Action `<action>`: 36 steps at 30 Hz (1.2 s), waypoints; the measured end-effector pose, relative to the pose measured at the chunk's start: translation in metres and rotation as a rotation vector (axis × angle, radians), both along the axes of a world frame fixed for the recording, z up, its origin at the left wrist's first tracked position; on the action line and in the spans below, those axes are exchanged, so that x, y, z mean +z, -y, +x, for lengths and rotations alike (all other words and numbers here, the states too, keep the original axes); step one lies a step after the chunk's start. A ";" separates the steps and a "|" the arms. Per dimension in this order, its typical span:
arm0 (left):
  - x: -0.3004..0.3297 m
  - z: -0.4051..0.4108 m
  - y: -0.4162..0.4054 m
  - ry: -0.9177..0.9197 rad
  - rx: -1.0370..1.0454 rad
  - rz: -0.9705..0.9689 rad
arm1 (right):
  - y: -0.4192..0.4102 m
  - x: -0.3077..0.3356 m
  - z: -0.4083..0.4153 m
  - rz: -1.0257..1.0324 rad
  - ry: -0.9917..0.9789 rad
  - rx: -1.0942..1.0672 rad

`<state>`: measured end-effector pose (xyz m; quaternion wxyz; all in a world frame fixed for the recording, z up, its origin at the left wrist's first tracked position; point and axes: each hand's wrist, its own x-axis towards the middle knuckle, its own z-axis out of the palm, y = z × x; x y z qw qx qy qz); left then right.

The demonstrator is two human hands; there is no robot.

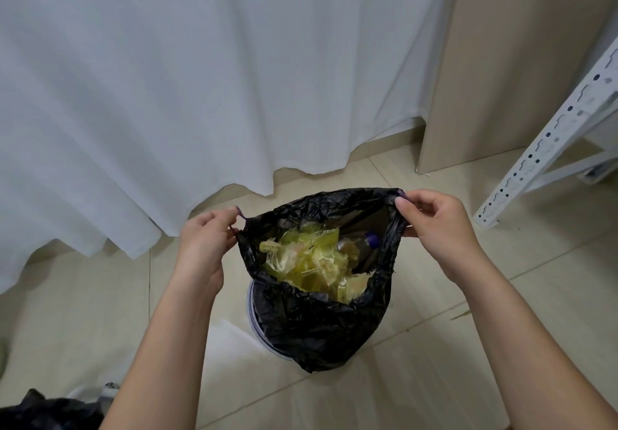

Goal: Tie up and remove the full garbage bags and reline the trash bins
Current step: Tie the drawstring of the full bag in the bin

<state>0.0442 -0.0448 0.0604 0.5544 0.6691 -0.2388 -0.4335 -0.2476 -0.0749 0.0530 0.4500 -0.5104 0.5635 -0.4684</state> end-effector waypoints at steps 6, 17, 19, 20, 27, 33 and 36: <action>0.026 -0.021 0.003 0.014 -0.094 -0.223 | 0.008 0.022 0.001 -0.169 -0.256 -0.030; 0.040 -0.061 -0.008 0.079 -0.569 -0.531 | 0.005 0.057 0.027 -0.323 0.146 0.114; 0.044 -0.061 -0.008 0.084 -0.587 -0.586 | 0.003 0.064 0.034 -0.380 0.217 0.171; 0.044 -0.063 -0.008 0.097 -0.600 -0.572 | 0.000 0.068 0.039 -0.385 0.239 0.201; 0.031 -0.087 -0.006 0.209 -0.727 -0.532 | -0.014 0.067 0.061 -0.267 0.234 0.435; 0.025 -0.091 -0.004 0.243 -0.621 -0.393 | -0.013 0.064 0.059 -0.256 0.252 0.420; 0.025 -0.088 -0.002 0.201 -0.559 -0.330 | -0.004 0.058 0.049 -0.249 0.125 0.311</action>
